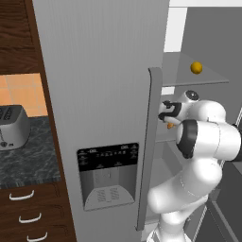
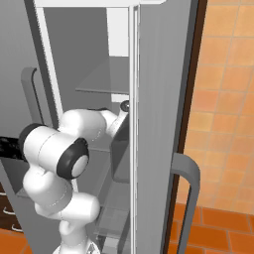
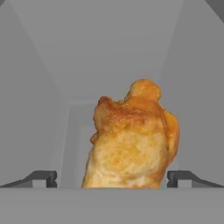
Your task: Place one lemon and one chicken drumstick in each tupperware on the nearby counter, to pack two identical lunches.
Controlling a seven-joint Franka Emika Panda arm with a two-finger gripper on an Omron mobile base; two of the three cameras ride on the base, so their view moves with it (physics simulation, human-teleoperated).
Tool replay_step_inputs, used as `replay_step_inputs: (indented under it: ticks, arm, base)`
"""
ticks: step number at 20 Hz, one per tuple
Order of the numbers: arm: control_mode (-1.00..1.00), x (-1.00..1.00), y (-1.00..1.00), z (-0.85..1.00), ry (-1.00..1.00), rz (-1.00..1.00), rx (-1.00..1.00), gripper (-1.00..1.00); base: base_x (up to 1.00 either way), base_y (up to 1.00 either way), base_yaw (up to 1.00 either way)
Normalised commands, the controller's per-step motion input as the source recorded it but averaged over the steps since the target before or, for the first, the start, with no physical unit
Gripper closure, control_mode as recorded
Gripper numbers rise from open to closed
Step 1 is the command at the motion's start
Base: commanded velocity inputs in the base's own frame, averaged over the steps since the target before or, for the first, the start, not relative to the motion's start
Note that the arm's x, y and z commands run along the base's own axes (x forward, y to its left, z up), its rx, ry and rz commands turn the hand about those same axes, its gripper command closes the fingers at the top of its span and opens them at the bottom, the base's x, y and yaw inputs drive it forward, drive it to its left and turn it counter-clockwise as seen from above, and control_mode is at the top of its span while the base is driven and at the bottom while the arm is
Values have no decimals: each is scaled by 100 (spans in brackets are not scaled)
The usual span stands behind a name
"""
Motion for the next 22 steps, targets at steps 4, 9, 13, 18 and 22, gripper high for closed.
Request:
replay_step_inputs:
  ticks: [4, 9, 13, 18, 22]
  arm:
    - [-100, 33, 0, -17, 0, 0, 0, -100]
    - [-100, 13, 0, -28, 1, 0, 0, 100]
    - [-100, -3, 0, -20, 0, 0, 0, 100]
    - [-100, -76, 0, -6, -4, 0, 0, 100]
    - [-100, -100, 0, 19, -6, 0, 0, 100]
  base:
    - [0, 0, 0]
    - [0, 0, 0]
    - [0, 0, 0]
    - [0, 0, 0]
    - [0, 0, 0]
